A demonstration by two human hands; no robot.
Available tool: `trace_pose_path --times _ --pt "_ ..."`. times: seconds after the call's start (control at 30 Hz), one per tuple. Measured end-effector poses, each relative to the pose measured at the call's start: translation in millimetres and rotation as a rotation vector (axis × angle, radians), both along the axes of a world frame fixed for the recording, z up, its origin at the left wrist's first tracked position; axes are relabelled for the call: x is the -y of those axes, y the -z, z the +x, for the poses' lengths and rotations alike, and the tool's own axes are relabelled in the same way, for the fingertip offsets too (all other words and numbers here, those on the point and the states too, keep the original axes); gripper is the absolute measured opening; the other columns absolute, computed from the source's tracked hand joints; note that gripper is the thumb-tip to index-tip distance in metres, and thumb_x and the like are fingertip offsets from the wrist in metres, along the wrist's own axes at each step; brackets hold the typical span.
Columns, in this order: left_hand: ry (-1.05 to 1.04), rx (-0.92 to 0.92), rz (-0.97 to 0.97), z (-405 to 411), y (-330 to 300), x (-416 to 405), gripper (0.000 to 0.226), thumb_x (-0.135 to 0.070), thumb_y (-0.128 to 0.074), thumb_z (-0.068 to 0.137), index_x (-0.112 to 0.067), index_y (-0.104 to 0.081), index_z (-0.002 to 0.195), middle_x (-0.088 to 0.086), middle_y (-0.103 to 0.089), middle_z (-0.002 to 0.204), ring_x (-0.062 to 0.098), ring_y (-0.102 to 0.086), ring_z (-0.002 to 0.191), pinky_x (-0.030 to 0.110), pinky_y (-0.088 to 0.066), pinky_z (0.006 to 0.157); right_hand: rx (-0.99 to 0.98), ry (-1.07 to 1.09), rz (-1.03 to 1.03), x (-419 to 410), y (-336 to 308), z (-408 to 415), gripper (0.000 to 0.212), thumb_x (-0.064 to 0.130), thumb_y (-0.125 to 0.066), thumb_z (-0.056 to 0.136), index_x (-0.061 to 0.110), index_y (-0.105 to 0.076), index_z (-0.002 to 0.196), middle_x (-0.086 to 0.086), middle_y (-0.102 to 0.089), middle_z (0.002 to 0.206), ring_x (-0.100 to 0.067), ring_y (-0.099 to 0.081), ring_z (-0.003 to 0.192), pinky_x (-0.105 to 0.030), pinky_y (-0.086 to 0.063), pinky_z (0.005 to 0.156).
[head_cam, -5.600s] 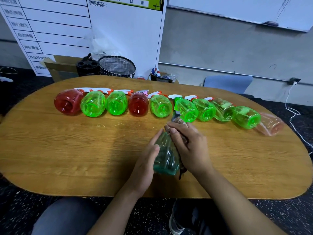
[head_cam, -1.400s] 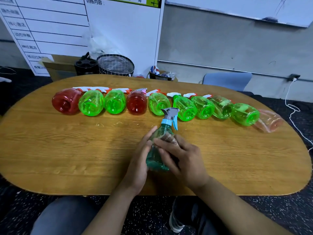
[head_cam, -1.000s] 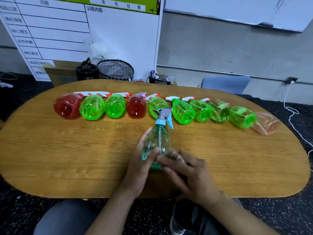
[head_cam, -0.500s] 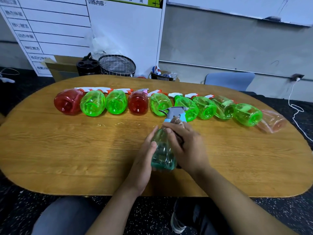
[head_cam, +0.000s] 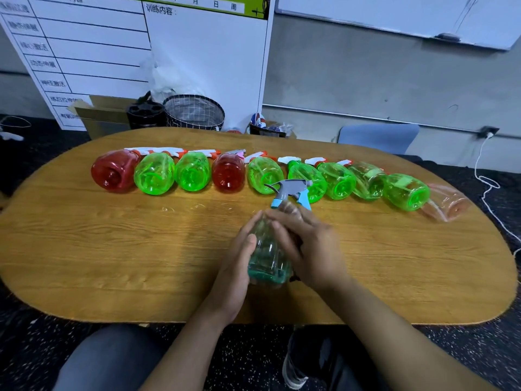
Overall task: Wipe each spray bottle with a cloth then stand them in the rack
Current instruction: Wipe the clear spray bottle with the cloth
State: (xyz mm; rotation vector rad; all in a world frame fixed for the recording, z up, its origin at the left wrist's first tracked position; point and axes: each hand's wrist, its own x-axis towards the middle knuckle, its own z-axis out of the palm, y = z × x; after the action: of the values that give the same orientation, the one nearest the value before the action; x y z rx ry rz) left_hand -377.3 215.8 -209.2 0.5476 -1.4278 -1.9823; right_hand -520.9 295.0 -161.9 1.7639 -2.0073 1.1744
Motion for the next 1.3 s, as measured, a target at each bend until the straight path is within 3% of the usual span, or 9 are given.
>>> trace_pose_path --times 0.17,0.3,0.43,0.6,0.73,0.83,0.93,1.07,1.3 --pt "0.001 -0.019 0.022 1.4 2.3 1.5 0.044 -0.041 -0.041 0.108 -0.053 -0.053 0.149 -0.007 -0.059 0.155 0.023 -0.06 0.139 0.051 -0.056 0.104 0.083 0.011 0.001 1.4 3.5 10.2 0.032 0.043 -0.054 0.106 0.033 -0.072 0.13 0.0 -0.069 0.107 -0.019 -0.07 0.085 -0.041 -0.058 0.068" --pt "-0.032 -0.002 -0.02 -0.1 3.1 3.7 0.046 -0.042 -0.043 0.108 -0.047 -0.051 0.153 0.003 -0.062 0.152 0.027 -0.059 0.14 0.058 -0.041 0.12 -0.109 -0.217 0.011 -27.4 22.1 23.5 0.028 0.031 -0.064 0.105 0.029 -0.073 0.131 -0.002 -0.07 0.113 -0.021 -0.072 0.085 -0.038 -0.06 0.068" --pt "-0.037 0.018 -0.041 -2.0 2.1 4.7 0.045 -0.04 -0.044 0.108 -0.043 -0.052 0.152 0.004 -0.062 0.152 0.029 -0.058 0.142 0.06 -0.039 0.121 -0.289 -0.247 0.009 -26.8 25.0 13.9 0.027 0.031 -0.065 0.105 0.027 -0.075 0.129 -0.003 -0.071 0.114 -0.021 -0.072 0.085 -0.039 -0.061 0.067" --pt "0.0 0.013 0.019 -1.2 0.0 1.9 0.046 -0.047 -0.043 0.106 -0.05 -0.051 0.151 -0.001 -0.061 0.152 0.029 -0.063 0.136 0.054 -0.057 0.096 0.082 0.073 0.035 14.3 -2.9 -7.2 0.036 0.05 -0.05 0.104 0.034 -0.075 0.125 0.003 -0.071 0.107 -0.016 -0.07 0.086 -0.043 -0.059 0.069" --pt "0.001 -0.02 0.028 1.0 0.0 1.1 0.048 -0.043 -0.042 0.106 -0.046 -0.049 0.154 -0.004 -0.062 0.152 0.025 -0.064 0.135 0.057 -0.056 0.101 0.133 0.098 0.008 15.4 0.9 3.4 0.037 0.05 -0.05 0.104 0.033 -0.075 0.126 0.005 -0.072 0.109 -0.014 -0.07 0.091 -0.043 -0.059 0.073" --pt "-0.035 -0.002 0.006 -0.3 0.6 1.8 0.044 -0.043 -0.044 0.107 -0.05 -0.054 0.149 -0.003 -0.06 0.154 0.024 -0.06 0.139 0.053 -0.051 0.11 0.071 -0.039 0.009 -8.1 11.5 18.3 0.03 0.04 -0.057 0.106 0.033 -0.072 0.131 -0.002 -0.068 0.108 -0.018 -0.07 0.082 -0.041 -0.06 0.066" --pt "-0.047 0.003 -0.017 -0.4 -0.9 2.7 0.048 -0.04 -0.044 0.108 -0.039 -0.049 0.155 0.004 -0.064 0.15 0.027 -0.061 0.138 0.053 -0.043 0.118 -0.13 -0.199 0.02 -30.1 31.3 26.9 0.027 0.032 -0.066 0.104 0.028 -0.075 0.129 -0.002 -0.07 0.113 -0.018 -0.072 0.085 -0.037 -0.061 0.069" --pt "-0.055 0.009 -0.028 -1.3 -3.0 1.8 0.048 -0.04 -0.045 0.107 -0.039 -0.05 0.155 0.003 -0.064 0.15 0.027 -0.061 0.139 0.057 -0.041 0.121 -0.269 -0.232 -0.01 -33.7 36.1 20.9 0.025 0.03 -0.068 0.102 0.027 -0.077 0.126 0.0 -0.072 0.113 -0.018 -0.074 0.089 -0.037 -0.062 0.067" --pt "0.004 -0.002 0.025 0.0 -1.1 -0.3 0.04 -0.037 -0.043 0.111 -0.054 -0.06 0.143 -0.005 -0.06 0.154 0.025 -0.059 0.141 0.068 -0.045 0.114 0.084 0.102 0.049 11.0 0.6 3.0 0.037 0.05 -0.052 0.103 0.032 -0.077 0.123 0.001 -0.07 0.101 -0.019 -0.069 0.078 -0.042 -0.057 0.06"
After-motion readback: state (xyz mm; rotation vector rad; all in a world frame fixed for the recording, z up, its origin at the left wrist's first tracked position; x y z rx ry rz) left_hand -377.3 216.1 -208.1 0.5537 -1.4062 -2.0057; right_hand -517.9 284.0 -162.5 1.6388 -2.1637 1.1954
